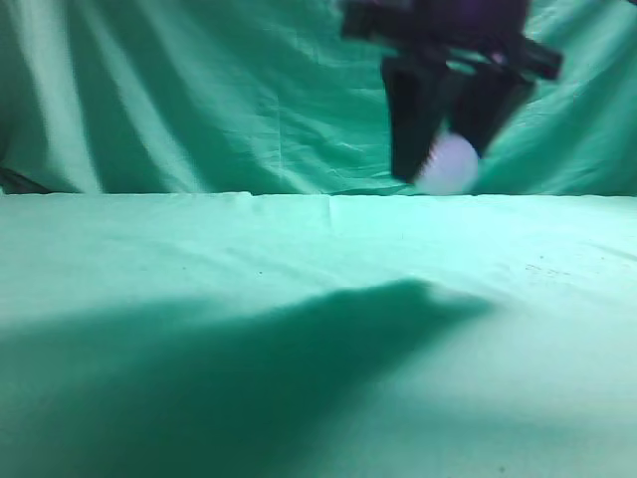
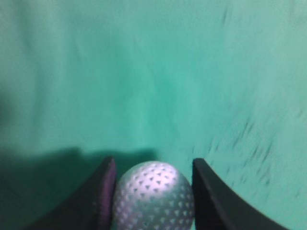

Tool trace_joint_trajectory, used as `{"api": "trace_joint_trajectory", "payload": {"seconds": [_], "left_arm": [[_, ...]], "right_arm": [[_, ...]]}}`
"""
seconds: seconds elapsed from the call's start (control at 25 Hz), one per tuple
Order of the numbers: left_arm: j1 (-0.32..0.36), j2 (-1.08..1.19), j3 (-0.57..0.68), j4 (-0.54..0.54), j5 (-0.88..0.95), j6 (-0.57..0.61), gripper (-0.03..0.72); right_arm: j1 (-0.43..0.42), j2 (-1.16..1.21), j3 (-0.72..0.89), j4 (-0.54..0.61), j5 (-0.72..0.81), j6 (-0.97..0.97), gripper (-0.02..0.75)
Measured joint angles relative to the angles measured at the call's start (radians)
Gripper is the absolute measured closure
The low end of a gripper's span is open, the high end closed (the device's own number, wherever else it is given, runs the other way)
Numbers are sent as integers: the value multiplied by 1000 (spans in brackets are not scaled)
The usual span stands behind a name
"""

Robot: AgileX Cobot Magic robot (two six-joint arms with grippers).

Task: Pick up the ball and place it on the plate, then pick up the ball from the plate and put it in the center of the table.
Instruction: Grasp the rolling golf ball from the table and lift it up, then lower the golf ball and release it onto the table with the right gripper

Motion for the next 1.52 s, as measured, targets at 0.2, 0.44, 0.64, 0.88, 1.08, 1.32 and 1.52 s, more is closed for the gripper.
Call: {"api": "trace_joint_trajectory", "payload": {"seconds": [0.2,0.44,0.64,0.88,1.08,1.32,1.52], "left_arm": [[0,0,0,-2,0,1,688],[0,0,0,-6,0,3,688],[0,0,0,-7,0,3,688],[0,0,0,-7,0,3,688],[0,0,0,-7,0,3,688],[0,0,0,-7,0,3,688],[0,0,0,-7,0,3,688]], "right_arm": [[0,57,-252,35,60,-27,404],[48,224,-523,82,145,-105,404],[107,381,-646,91,141,-138,404],[115,495,-712,91,118,-144,404],[115,516,-714,91,99,-161,404],[115,520,-723,87,94,-181,272],[115,504,-831,9,204,-186,244]]}}
